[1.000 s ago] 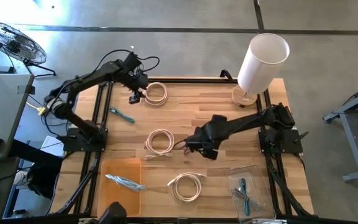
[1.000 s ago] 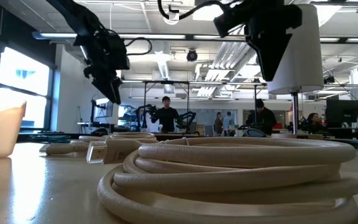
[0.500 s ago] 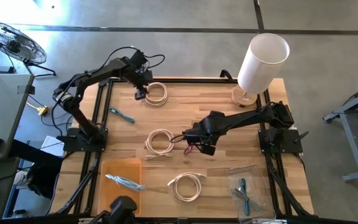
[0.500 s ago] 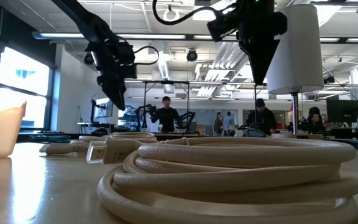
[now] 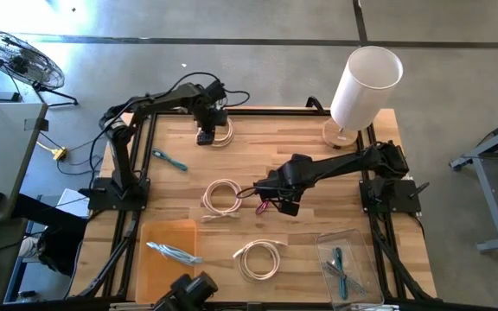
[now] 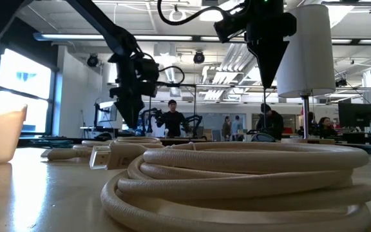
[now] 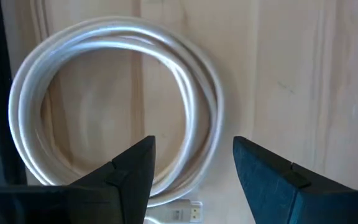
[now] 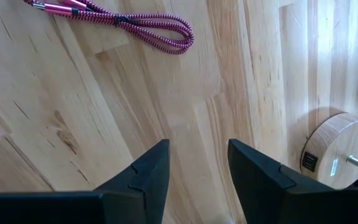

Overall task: Pick & Place USB Port
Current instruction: Put the top left light brown HDMI cable into the orange bin

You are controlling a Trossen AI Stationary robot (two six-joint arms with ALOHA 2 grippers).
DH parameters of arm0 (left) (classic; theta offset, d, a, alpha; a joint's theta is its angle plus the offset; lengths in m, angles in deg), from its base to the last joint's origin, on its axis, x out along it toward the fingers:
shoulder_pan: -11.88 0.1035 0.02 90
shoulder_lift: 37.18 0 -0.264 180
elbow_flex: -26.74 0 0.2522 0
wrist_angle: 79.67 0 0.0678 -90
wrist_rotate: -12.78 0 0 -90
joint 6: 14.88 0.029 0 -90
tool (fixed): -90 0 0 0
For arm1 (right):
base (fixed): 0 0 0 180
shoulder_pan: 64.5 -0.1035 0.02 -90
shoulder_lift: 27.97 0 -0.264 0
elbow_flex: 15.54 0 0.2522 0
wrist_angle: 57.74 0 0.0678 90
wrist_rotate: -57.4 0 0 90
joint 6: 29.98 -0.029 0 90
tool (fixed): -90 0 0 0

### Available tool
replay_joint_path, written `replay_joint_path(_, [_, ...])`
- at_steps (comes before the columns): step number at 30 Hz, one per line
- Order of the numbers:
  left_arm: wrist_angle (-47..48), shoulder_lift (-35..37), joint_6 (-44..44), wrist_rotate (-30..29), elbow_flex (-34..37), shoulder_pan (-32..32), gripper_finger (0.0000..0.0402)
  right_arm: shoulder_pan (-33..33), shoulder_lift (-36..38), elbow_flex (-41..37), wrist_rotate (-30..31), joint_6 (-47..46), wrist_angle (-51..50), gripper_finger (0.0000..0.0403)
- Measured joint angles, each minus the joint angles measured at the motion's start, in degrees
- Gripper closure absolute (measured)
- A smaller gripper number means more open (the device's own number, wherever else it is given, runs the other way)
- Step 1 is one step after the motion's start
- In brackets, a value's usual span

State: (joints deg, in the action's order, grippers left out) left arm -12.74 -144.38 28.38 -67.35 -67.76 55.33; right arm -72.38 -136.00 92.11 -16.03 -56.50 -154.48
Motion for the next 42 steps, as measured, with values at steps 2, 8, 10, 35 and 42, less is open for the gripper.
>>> replay_joint_path(2, [0.78, -0.53, -0.02, -0.32, -0.29, 0.08, 0.0188, 0.00, 0.00, 0.00, 0.01, 0.00, 0.14, 0.0249])
replay_joint_path(8, [0.38, -0.88, 1.99, 0.28, -0.37, 0.03, 0.0188, -0.02, 0.00, 0.00, 0.01, 0.00, 0.15, 0.0253])
replay_joint_path(10, [0.45, -0.88, 1.62, 1.31, -0.37, 0.03, 0.0188, -0.02, 0.00, 0.00, 0.01, 0.00, 0.15, 0.0253])
replay_joint_path(35, [0.52, -5.31, -3.06, 2.00, -0.73, -3.10, 0.0188, -0.02, 0.00, 0.00, 0.03, 0.00, 1.28, 0.0254])
replay_joint_path(42, [0.48, -5.72, -3.18, -1.94, -0.80, -5.72, 0.0188, -0.02, 0.00, 0.00, 0.03, 0.00, 1.88, 0.0254])
